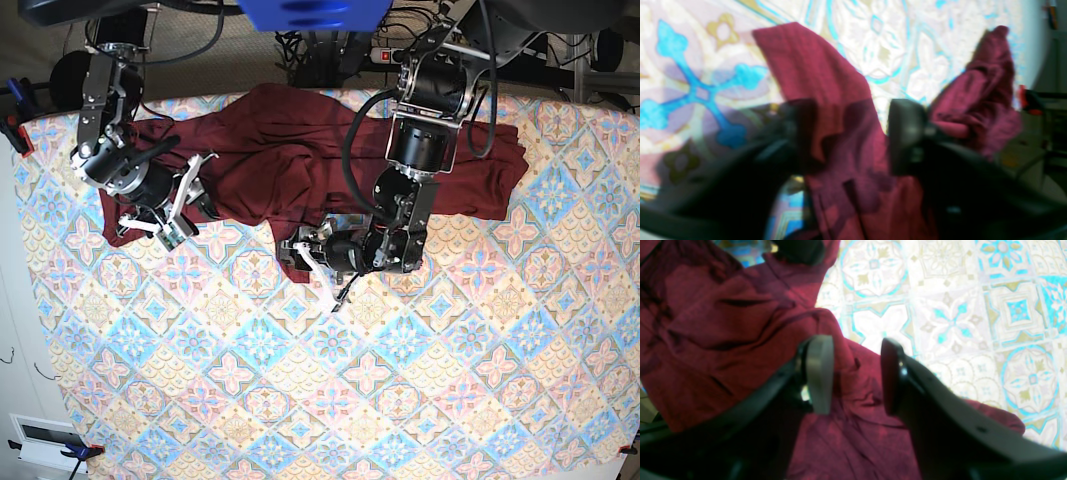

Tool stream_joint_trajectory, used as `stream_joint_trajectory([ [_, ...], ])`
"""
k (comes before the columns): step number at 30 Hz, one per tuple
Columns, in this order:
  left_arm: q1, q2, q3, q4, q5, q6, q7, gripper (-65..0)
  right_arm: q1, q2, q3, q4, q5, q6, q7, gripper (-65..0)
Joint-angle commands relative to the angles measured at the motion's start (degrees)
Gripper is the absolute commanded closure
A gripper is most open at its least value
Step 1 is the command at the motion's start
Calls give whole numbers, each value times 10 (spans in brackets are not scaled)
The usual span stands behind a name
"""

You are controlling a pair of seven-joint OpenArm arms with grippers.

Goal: Layout the t-shirt on the table in an organized manner, then fold the t-shirt properly
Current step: 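Reach the left gripper to the shirt middle and pull the fabric toward the strip end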

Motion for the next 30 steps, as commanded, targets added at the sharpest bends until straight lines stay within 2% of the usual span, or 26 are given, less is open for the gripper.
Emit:
stream_joint_trajectory([
  [1,-3,5,3,1,5,2,14,-142,6,6,4,9,9,0,12,-228],
  [3,-3,4,3,1,2,2,5,-11,6,6,4,9,9,0,12,-228],
  [4,-3,4,2,1,3,2,3,0,6,6,4,9,9,0,13,-228],
  [11,-3,-10,-2,25,-2,2,-1,0,7,6,4,9,9,0,14,-228],
  [15,20,-24,-53,106,-2,2,10,0,7,6,4,7,9,0,15,-228],
  [20,42,-29,-128,198,-1,1,93,0,7,6,4,6,8,0,16,-228],
  [23,67,-41,-153,271,-1,1,122,0,8,6,3,3,8,0,17,-228],
  [27,107,-67,-159,368,-7,1,159,0,44,6,0,-2,8,0,16,-228],
  [30,149,-99,-183,439,-46,1,179,0,48,6,0,-3,8,0,15,-228],
])
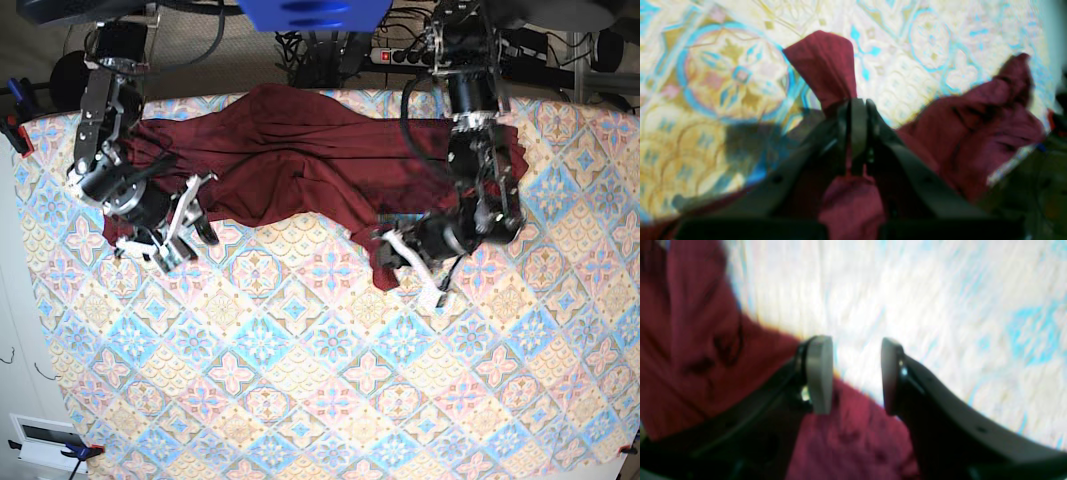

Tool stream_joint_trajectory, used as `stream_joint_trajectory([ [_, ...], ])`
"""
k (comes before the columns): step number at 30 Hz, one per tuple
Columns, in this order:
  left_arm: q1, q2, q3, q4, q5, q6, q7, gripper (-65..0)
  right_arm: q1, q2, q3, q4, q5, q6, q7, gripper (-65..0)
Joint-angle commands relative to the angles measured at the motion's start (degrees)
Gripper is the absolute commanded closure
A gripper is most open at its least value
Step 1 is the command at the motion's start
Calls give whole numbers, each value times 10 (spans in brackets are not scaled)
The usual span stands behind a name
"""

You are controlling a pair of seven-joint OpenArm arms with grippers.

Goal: Layout the t-shirt on the table in an organized manner, then fold the t-shirt properly
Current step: 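Reach the left gripper to the shirt middle and pull the fabric toward the strip end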

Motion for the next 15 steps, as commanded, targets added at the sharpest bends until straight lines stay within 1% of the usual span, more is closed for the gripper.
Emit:
stream_joint_trajectory([
  [1,5,-13,-13,24,-22,1,-1,0,-3,6,3,8,2,1,-1,-228],
  [6,75,-68,-80,90,-100,1,6,0,-2,6,2,8,2,1,0,-228],
  [9,114,-95,-112,107,-121,1,6,0,-2,6,1,8,2,1,-1,-228],
  [15,177,-124,-194,133,-183,1,6,0,-2,4,1,8,2,1,-2,-228],
])
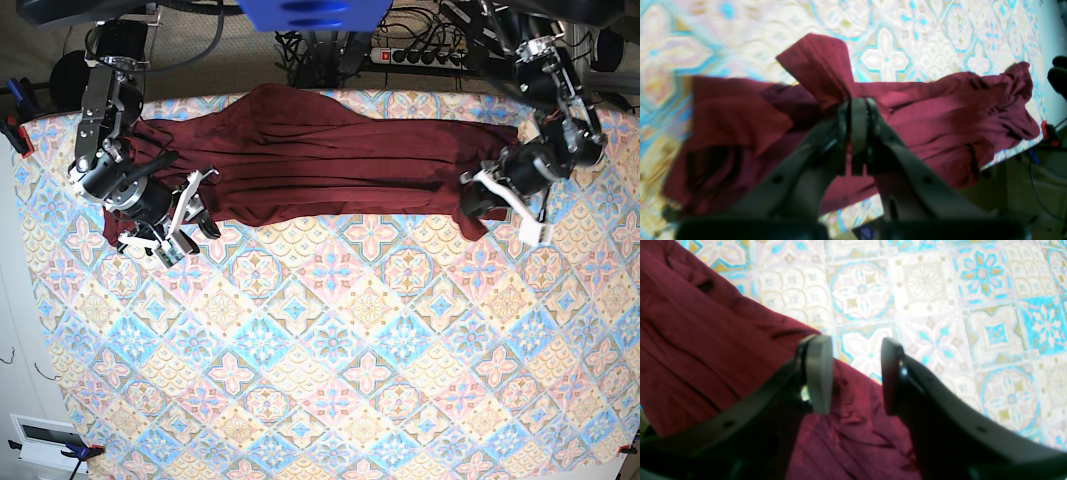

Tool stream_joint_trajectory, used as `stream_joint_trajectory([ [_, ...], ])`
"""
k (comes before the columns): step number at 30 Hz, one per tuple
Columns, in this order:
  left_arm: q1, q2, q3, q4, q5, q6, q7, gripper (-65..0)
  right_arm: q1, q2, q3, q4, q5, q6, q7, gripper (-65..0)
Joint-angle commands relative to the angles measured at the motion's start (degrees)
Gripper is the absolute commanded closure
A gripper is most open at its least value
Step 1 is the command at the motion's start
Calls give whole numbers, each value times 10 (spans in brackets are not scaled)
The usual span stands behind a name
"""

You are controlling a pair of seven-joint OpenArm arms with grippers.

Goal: Layout the t-shirt on the table in an organized manner, then fold the t-shirt properly
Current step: 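Reach the left gripper to the shirt middle and pull the fabric toward the strip end, then grasp the strip end with the left gripper and straighten it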

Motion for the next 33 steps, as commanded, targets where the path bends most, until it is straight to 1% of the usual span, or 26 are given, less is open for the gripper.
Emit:
stream_joint_trajectory([
  [1,4,-6,-17,10,-19,-1,-9,0,9,4,2,10,6,0,13,-228],
  [4,20,-6,-41,7,-24,-1,-9,0,7,4,1,10,6,0,12,-228],
  [8,27,-2,-40,-14,-23,-1,-9,0,7,4,1,10,6,0,12,-228],
  [13,28,3,-39,-61,-23,-1,-9,0,7,4,-22,10,6,0,13,-228],
  [17,29,4,-41,-105,-23,-1,-9,-81,6,4,-22,10,6,0,13,-228],
  [20,37,3,-41,-111,-24,-1,-9,-168,6,4,-22,10,6,0,13,-228],
  [23,42,-11,-41,-111,-27,-1,-9,-268,6,4,-22,10,6,0,12,-228],
  [25,42,-16,-42,-111,-27,-1,-9,-322,6,4,-22,10,6,0,12,-228],
  [27,42,-32,-43,-111,-27,-1,-9,-369,6,4,-22,10,6,0,12,-228],
  [30,40,-54,-43,-111,-27,-1,-9,-406,6,4,-22,10,6,0,12,-228],
  [33,37,-74,-43,-111,-27,-1,-9,-414,6,4,-22,10,6,0,12,-228],
])
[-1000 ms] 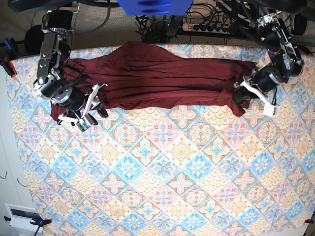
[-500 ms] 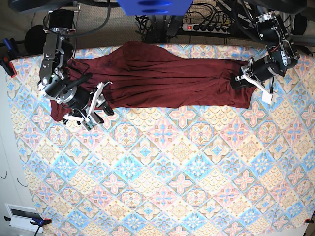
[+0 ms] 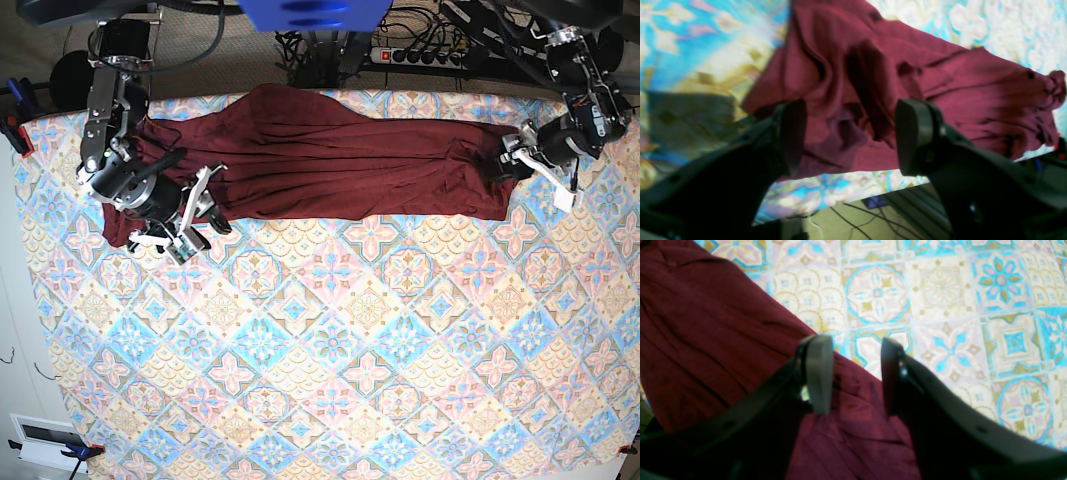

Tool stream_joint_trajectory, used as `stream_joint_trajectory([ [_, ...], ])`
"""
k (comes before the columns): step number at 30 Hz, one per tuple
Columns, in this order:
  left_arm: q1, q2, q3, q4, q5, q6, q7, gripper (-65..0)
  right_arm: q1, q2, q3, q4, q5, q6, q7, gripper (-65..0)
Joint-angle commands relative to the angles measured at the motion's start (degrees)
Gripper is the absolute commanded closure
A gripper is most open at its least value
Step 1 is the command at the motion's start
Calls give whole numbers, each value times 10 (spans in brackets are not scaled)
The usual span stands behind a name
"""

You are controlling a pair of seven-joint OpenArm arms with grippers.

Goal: Layout the t-shirt on the table in an organized manner, then fold the t-shirt properly
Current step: 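Grasp the strip end with the left gripper and straighten it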

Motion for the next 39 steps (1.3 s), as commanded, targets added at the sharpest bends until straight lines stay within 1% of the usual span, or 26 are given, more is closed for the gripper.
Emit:
stream_joint_trajectory([
  [1,-5,-15,-3,9,-9,-1,-6,-416,8,5,3,10,6,0,13,-228],
  [7,-19,-42,1,3,-4,-1,-6,-416,8,5,2,10,6,0,13,-228],
  [13,-43,-79,1,-87,-4,-1,-6,-416,8,5,2,11,6,0,13,-228],
  [16,-53,-85,2,-121,-4,-1,-6,-416,8,5,2,11,6,0,13,-228],
  [18,-59,-86,17,-129,-4,-1,-6,-416,8,5,2,11,6,0,13,-228],
  [20,-62,-96,45,-130,-4,-1,-6,-416,8,5,2,11,6,0,13,-228],
  [22,-62,-97,71,-131,-4,-1,-6,-416,8,5,2,11,6,0,13,-228],
  [25,-62,-95,81,-131,-4,-1,-6,-416,8,5,2,11,6,0,13,-228],
  [30,-63,-93,125,-131,-5,-1,-6,-416,8,5,2,11,6,0,13,-228],
  [32,-63,-81,139,-131,-5,-1,-6,-416,8,5,2,11,6,0,13,-228],
  [36,-62,-59,142,-132,-4,-1,-6,-416,9,5,2,11,6,0,13,-228],
  [39,-61,-53,142,-132,-4,-1,-6,-415,9,5,2,11,6,0,13,-228],
])
